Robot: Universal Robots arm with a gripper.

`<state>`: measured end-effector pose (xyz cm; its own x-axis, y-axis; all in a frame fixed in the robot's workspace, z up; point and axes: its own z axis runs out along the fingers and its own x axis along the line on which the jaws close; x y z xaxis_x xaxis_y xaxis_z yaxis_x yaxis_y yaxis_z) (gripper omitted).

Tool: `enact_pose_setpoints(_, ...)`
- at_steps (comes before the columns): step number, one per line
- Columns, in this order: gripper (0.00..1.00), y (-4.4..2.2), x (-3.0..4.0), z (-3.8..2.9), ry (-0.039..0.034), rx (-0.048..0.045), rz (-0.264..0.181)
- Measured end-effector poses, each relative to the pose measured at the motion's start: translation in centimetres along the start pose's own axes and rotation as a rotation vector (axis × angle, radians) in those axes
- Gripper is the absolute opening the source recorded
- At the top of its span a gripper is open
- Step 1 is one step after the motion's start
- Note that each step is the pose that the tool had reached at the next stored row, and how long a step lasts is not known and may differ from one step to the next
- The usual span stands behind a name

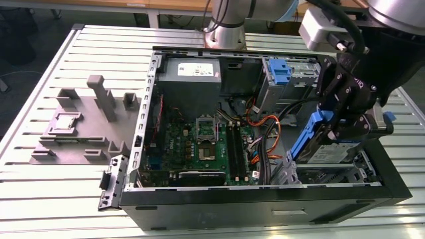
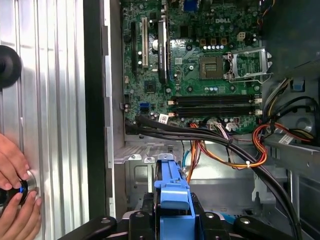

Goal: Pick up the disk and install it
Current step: 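Insert the disk into the insertion slot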

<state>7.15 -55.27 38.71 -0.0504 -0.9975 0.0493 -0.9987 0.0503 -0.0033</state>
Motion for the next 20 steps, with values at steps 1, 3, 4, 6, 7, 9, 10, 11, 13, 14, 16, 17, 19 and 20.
enact_pose_setpoints(1, 0.37, 0.0, 0.0, 0.12, 0.0003, 0.0, 0.0)
enact_pose_setpoints(3, 0.37, 0.0, 0.01, 0.39, 0.0001, 0.0001, 0.0)
enact_pose_setpoints(4, 0.37, 0.0, 0.01, 0.53, 0.0, 0.0, 0.0)
enact_pose_setpoints(6, 0.37, 0.0, 0.02, 0.78, 0.0, 0.0, 0.0)
enact_pose_setpoints(7, 0.37, 0.0, 0.02, 0.9, 0.0, 0.0, 0.0)
enact_pose_setpoints(9, 0.37, 0.0, 0.02, 1.12, 0.0, 0.0, 0.0)
enact_pose_setpoints(10, 0.37, 0.0, 0.03, 1.22, -0.0001, 0.0, 0.0)
enact_pose_setpoints(11, 0.37, 0.0, 0.04, 1.31, 0.0, 0.0, 0.0)
enact_pose_setpoints(13, 0.37, 0.0, 0.05, 1.47, -0.0001, 0.0, 0.0)
enact_pose_setpoints(14, 0.37, 0.0, 0.05, 1.54, 0.0, 0.0, 0.0)
enact_pose_setpoints(16, 0.37, 0.0, 0.07, 1.68, -0.0001, 0.0, 0.0)
enact_pose_setpoints(17, 0.37, 0.0, 0.08, 1.75, 0.0, 0.0, 0.0)
enact_pose_setpoints(19, 0.37, -0.01, 0.12, 1.89, 0.0, 0.0, 0.0)
enact_pose_setpoints(20, 0.37, -0.01, 0.14, 1.98, -0.0001, 0.0, 0.0)
